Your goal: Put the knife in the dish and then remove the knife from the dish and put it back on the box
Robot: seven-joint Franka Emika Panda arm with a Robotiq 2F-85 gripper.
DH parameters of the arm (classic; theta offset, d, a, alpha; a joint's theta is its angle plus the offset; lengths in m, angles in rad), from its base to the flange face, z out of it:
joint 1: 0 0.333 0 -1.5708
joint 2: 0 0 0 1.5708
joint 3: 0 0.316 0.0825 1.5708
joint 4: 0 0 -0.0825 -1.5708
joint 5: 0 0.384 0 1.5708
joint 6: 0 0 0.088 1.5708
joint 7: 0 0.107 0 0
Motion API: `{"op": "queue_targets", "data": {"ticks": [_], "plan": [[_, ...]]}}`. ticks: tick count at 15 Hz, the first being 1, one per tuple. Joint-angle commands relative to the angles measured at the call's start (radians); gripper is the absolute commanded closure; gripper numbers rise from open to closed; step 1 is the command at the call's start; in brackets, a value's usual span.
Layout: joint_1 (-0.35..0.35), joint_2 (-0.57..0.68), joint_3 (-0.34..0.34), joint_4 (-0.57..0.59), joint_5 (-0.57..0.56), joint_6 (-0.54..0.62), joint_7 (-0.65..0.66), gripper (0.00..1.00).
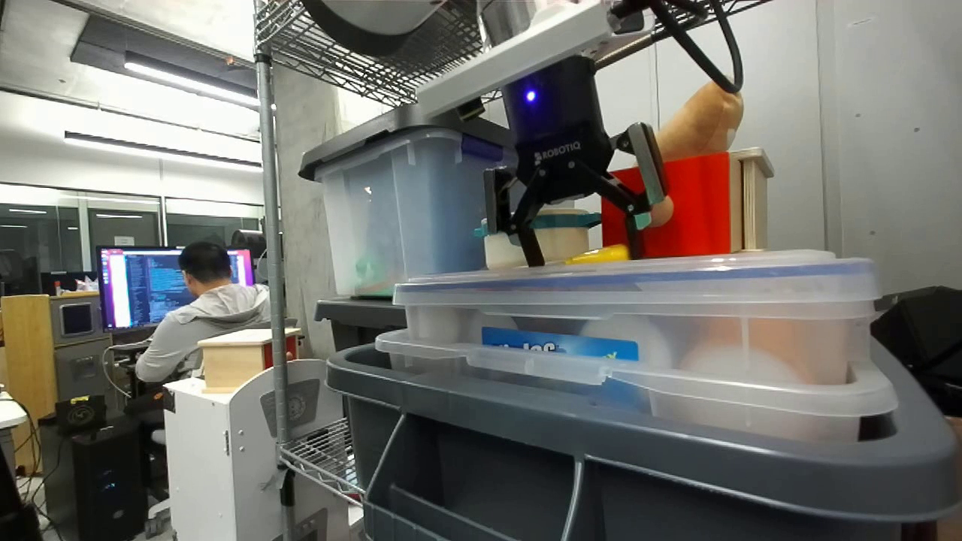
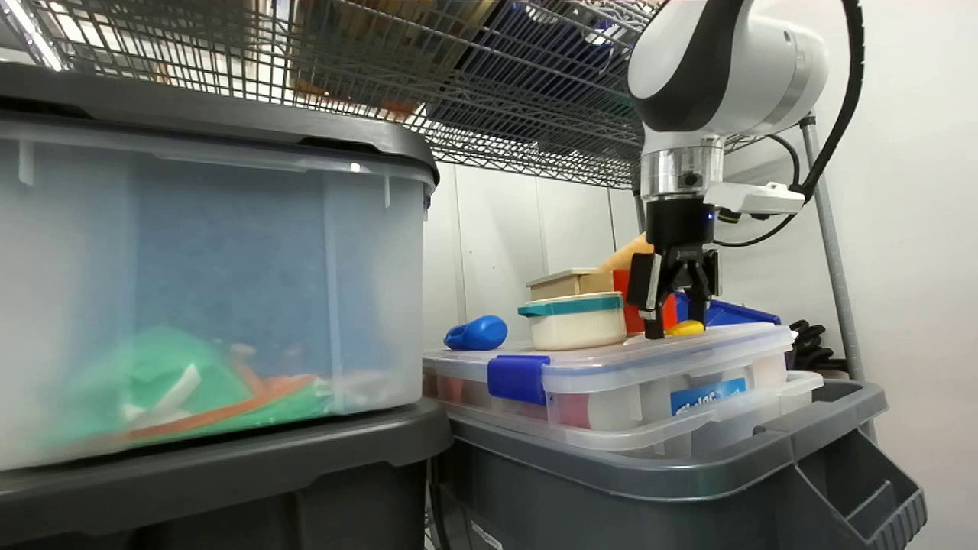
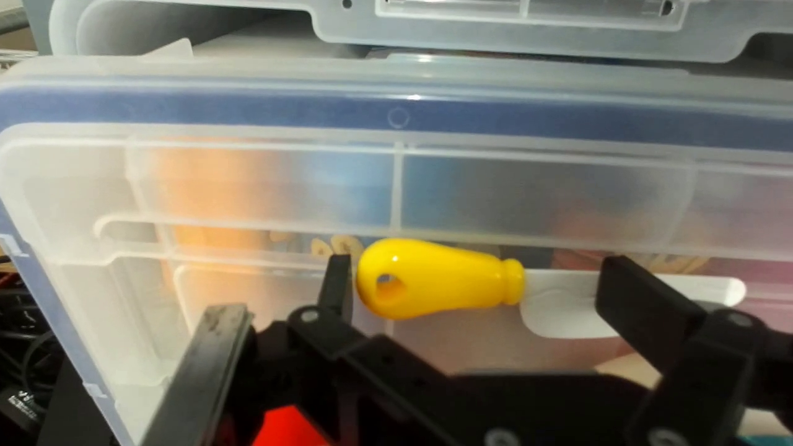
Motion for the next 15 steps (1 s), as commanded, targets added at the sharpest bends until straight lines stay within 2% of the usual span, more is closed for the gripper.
{"op": "queue_targets", "data": {"ticks": [1, 4, 5, 6, 8, 11, 15], "plan": [[-0.002, 0.028, -0.002, 0.022, 0.020, 0.014, -0.031, 0.00], [-0.002, 0.030, -0.002, 0.026, 0.022, 0.011, -0.029, 0.06], [-0.002, 0.030, -0.002, 0.026, 0.022, 0.011, -0.028, 0.09], [-0.003, 0.030, -0.002, 0.027, 0.021, 0.010, -0.027, 0.17], [-0.005, 0.029, -0.002, 0.030, 0.024, 0.008, -0.028, 0.23], [-0.010, 0.028, -0.004, 0.036, 0.023, 0.005, -0.027, 0.50], [-0.010, 0.025, -0.003, 0.037, 0.027, 0.001, -0.027, 0.50]]}}
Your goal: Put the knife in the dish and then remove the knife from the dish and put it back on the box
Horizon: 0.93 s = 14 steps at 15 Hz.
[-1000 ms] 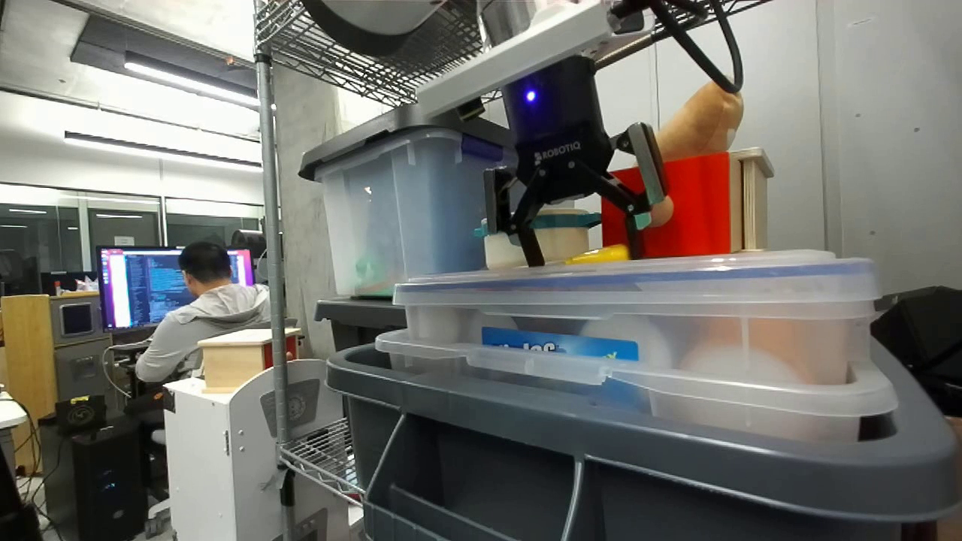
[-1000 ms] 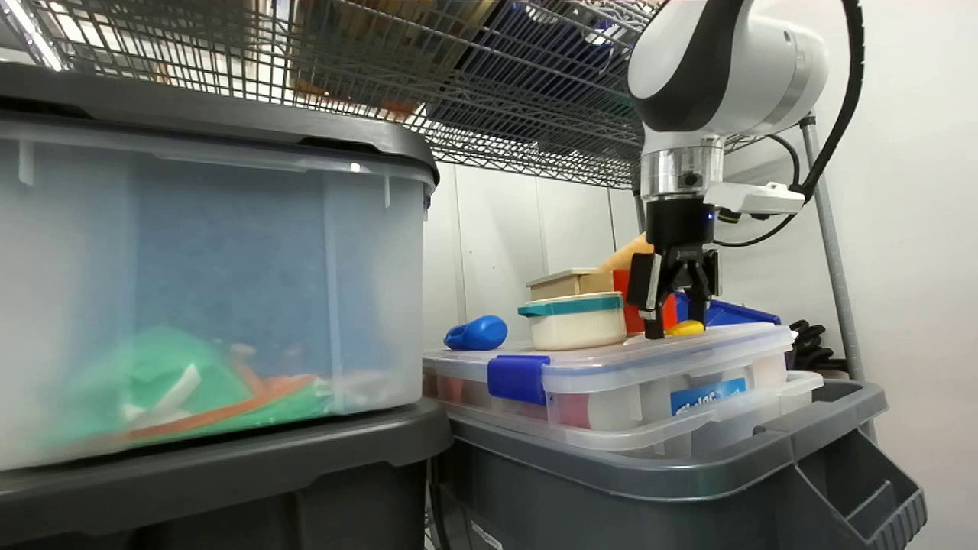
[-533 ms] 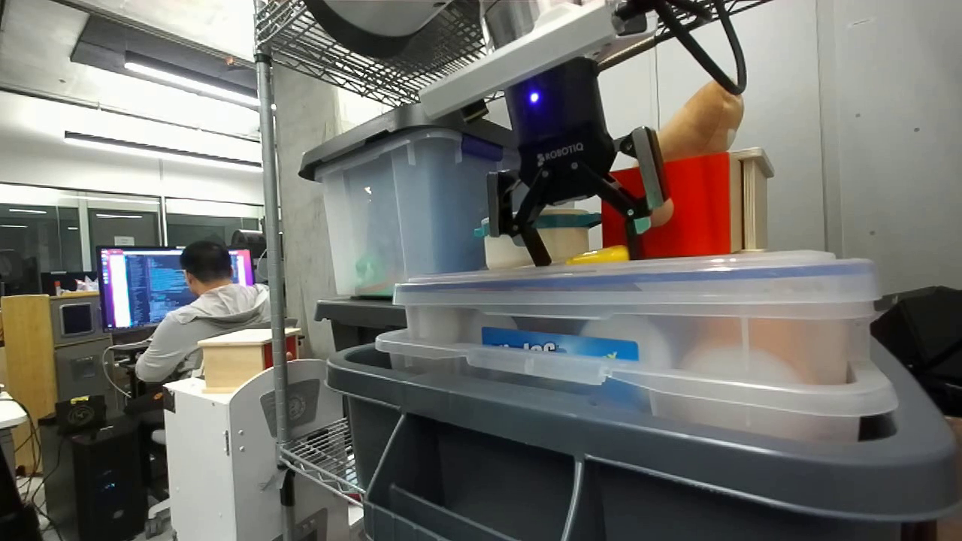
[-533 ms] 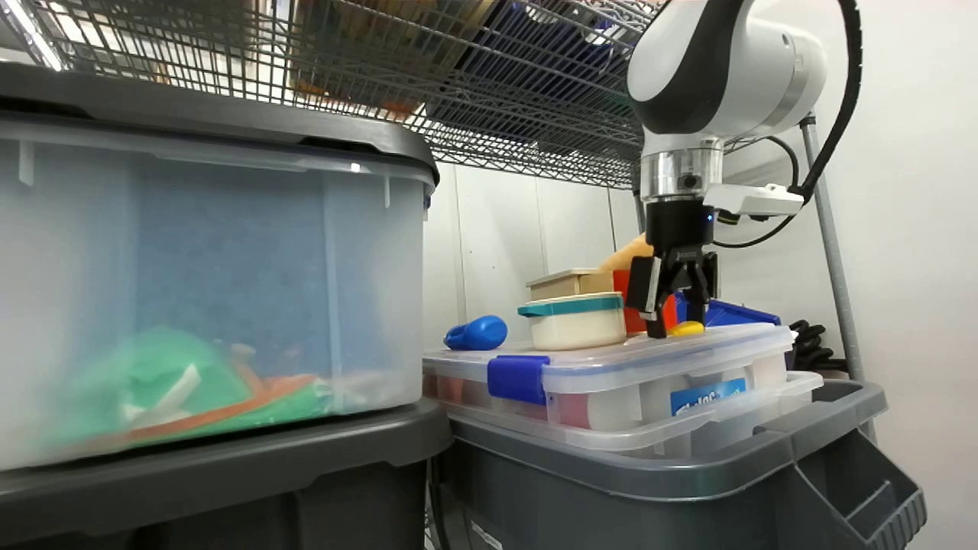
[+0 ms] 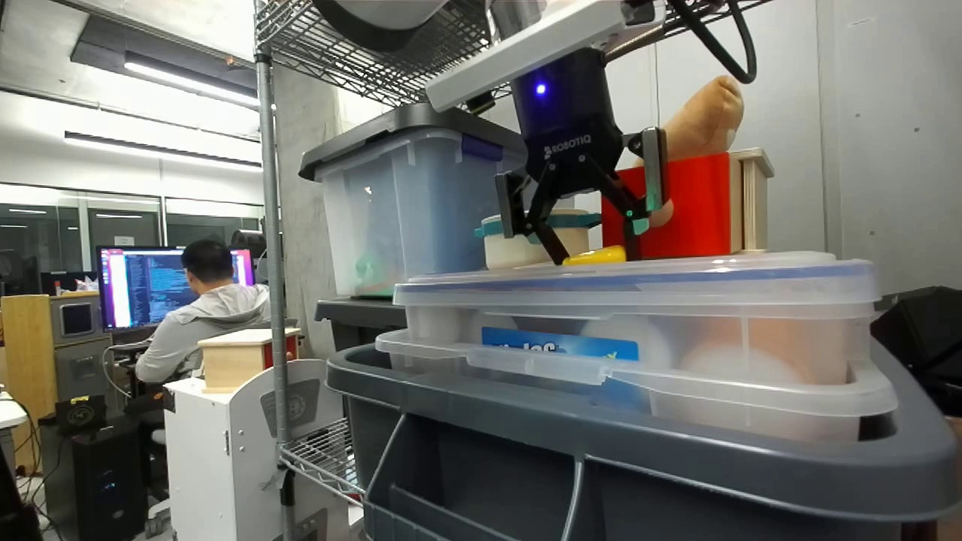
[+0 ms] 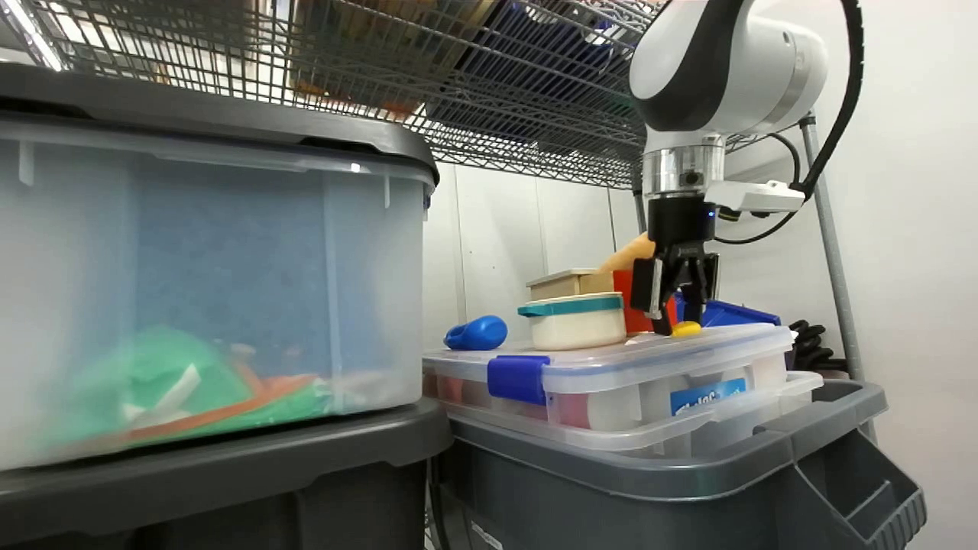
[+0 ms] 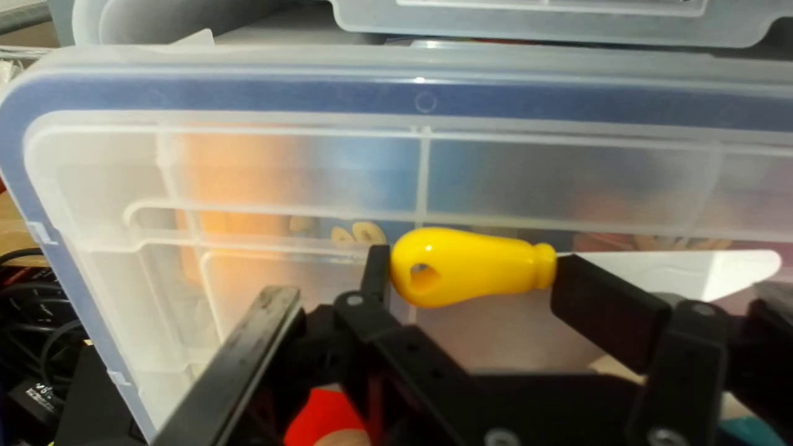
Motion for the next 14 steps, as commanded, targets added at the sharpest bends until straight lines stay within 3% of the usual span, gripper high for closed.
{"op": "queue_targets", "data": {"ticks": [1, 4, 14], "plan": [[0.001, 0.019, -0.002, 0.023, 0.028, 0.000, -0.023, 0.54], [0.002, 0.018, -0.001, 0.028, 0.027, -0.006, -0.016, 0.58], [0.004, -0.024, -0.001, 0.032, 0.026, -0.025, 0.013, 0.58]]}}
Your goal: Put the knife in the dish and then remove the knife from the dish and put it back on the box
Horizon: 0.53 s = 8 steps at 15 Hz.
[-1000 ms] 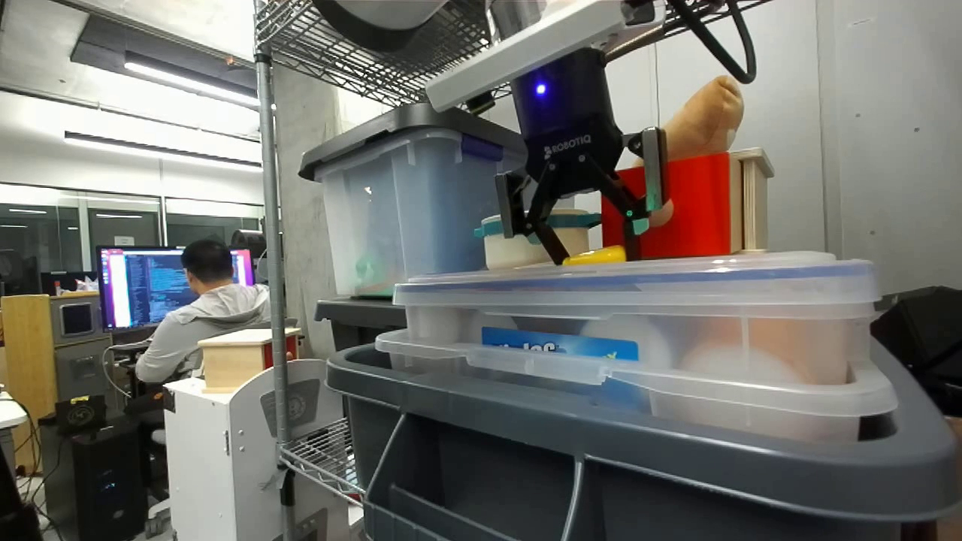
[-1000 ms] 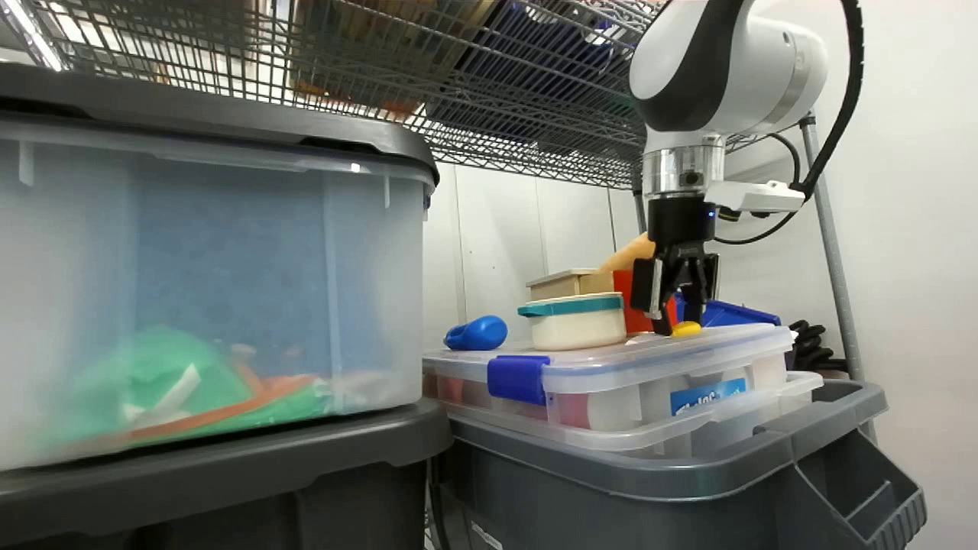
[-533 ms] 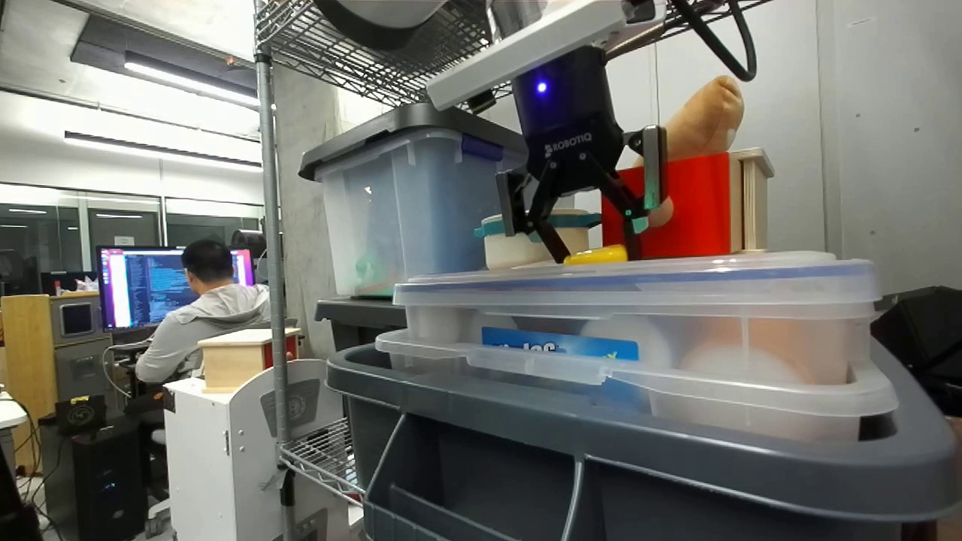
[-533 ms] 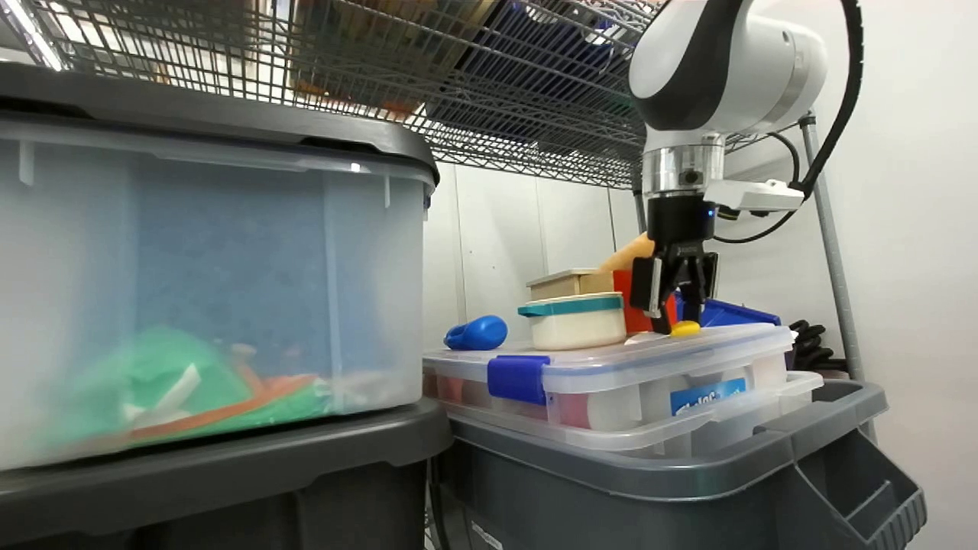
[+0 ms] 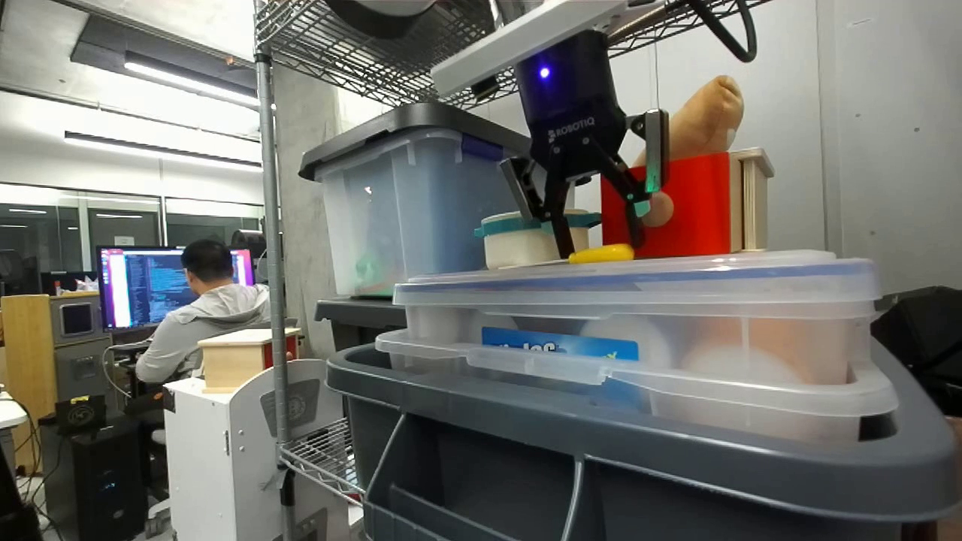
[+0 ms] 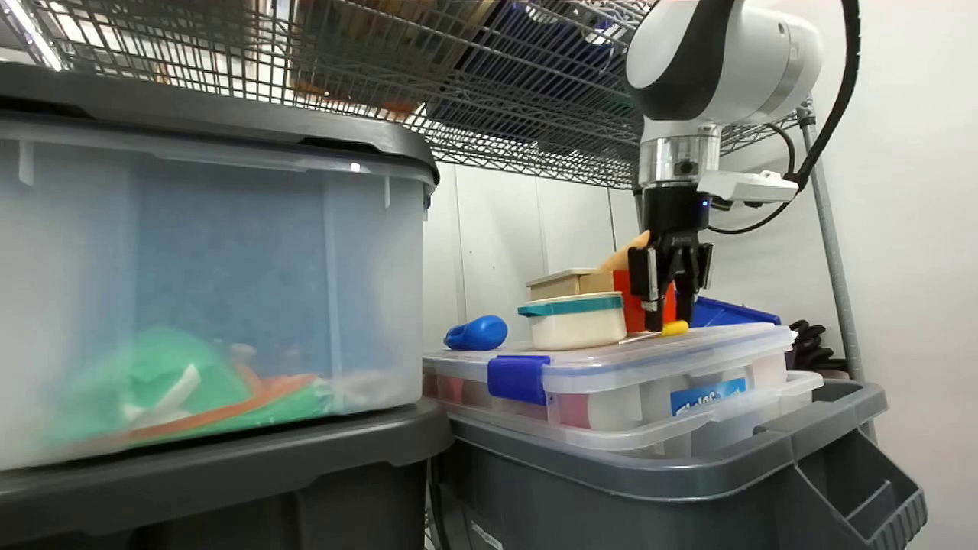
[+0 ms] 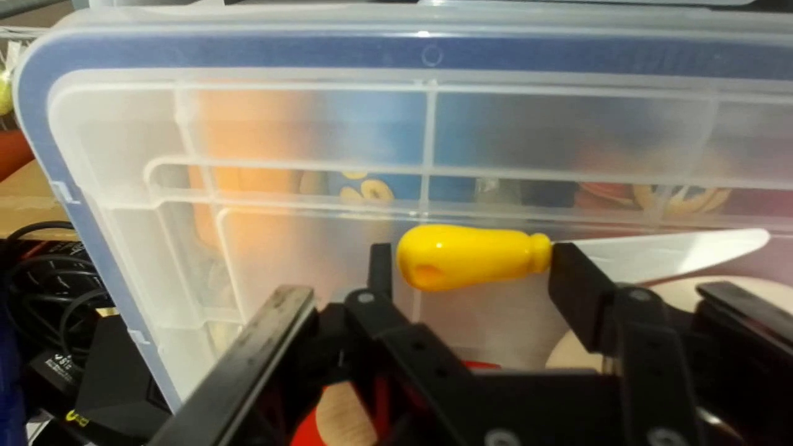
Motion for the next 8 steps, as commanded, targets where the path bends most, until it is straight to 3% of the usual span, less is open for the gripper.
{"op": "queue_targets", "data": {"ticks": [1, 8], "plan": [[0.004, -0.020, -0.002, 0.006, 0.023, -0.023, 0.006, 0.58], [0.004, -0.022, -0.002, 0.003, 0.023, -0.022, 0.009, 0.57]]}}
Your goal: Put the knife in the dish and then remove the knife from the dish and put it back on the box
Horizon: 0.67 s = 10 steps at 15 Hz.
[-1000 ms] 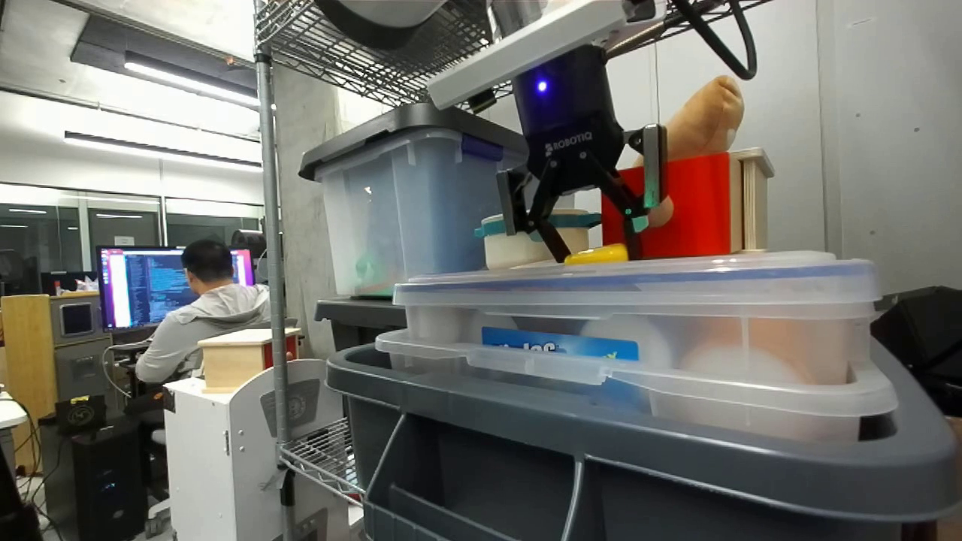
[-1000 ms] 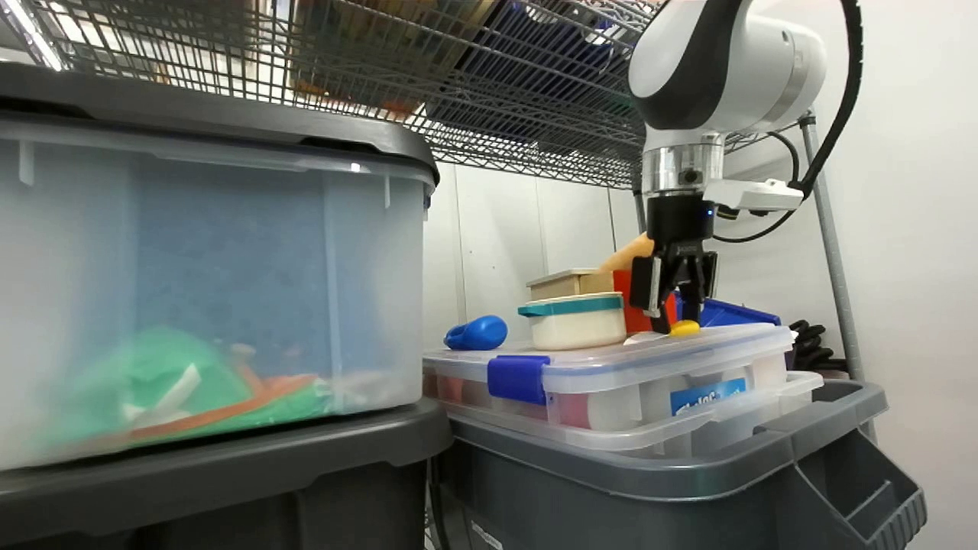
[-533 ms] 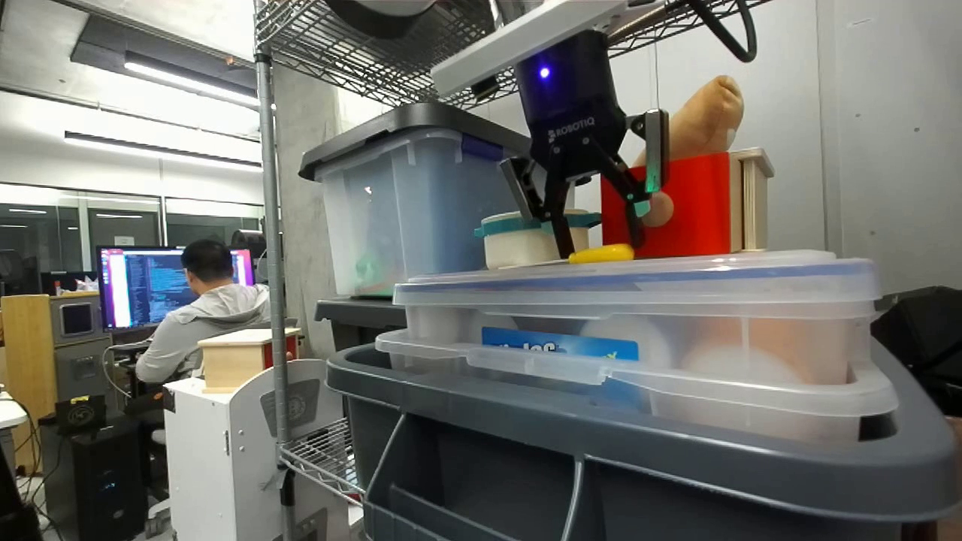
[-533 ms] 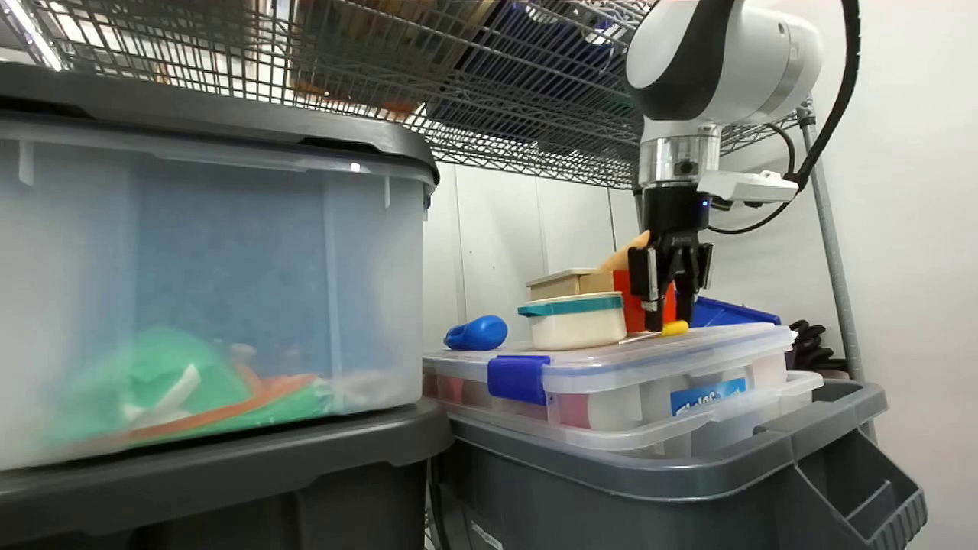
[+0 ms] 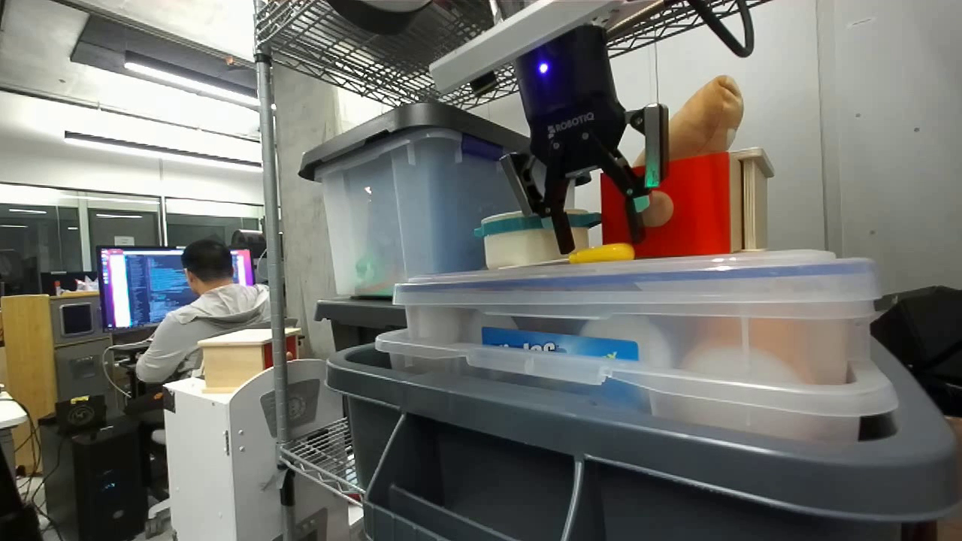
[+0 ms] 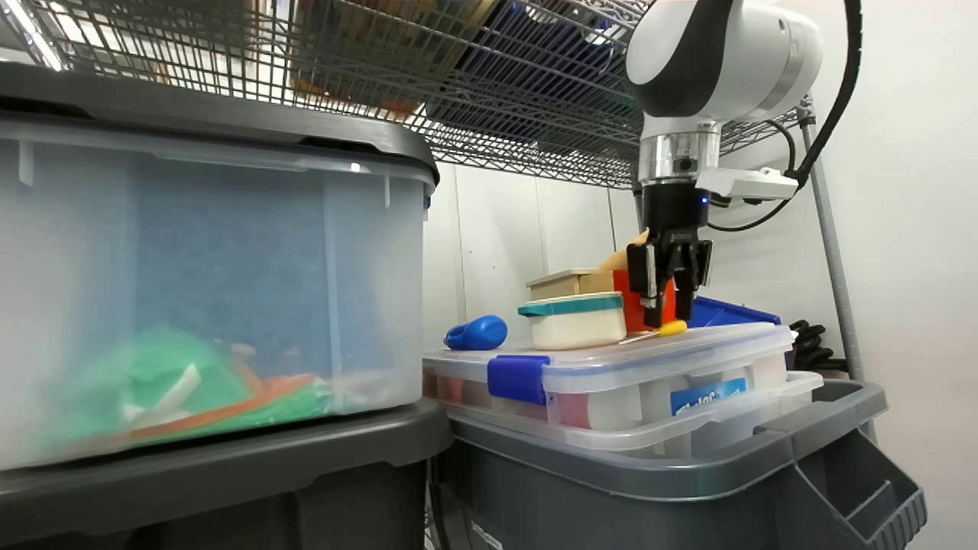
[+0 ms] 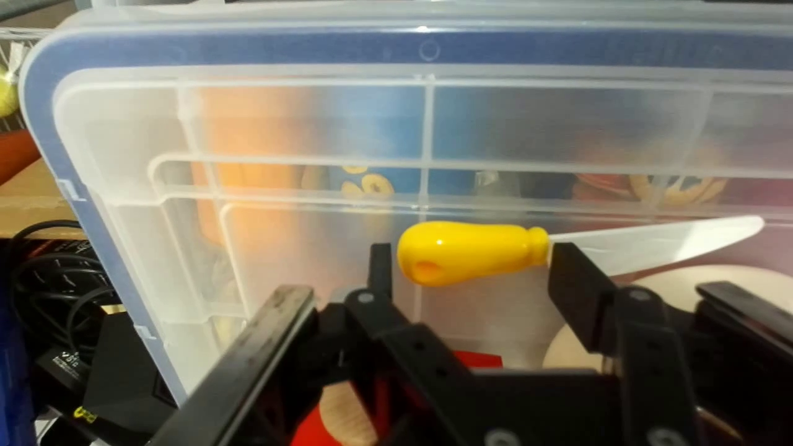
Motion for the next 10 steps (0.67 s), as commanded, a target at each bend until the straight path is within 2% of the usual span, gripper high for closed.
{"op": "queue_targets", "data": {"ticks": [1, 3, 4, 7, 10], "plan": [[0.003, -0.017, -0.002, 0.002, 0.025, -0.021, -0.008, 0.50], [0.004, -0.019, -0.001, -0.001, 0.025, -0.017, -0.014, 0.22], [0.004, -0.018, -0.001, -0.001, 0.025, -0.016, -0.014, 0.22], [0.005, -0.006, -0.001, 0.008, 0.025, -0.016, -0.017, 0.02], [0.005, -0.003, -0.002, 0.008, 0.022, -0.017, -0.008, 0.00]]}}
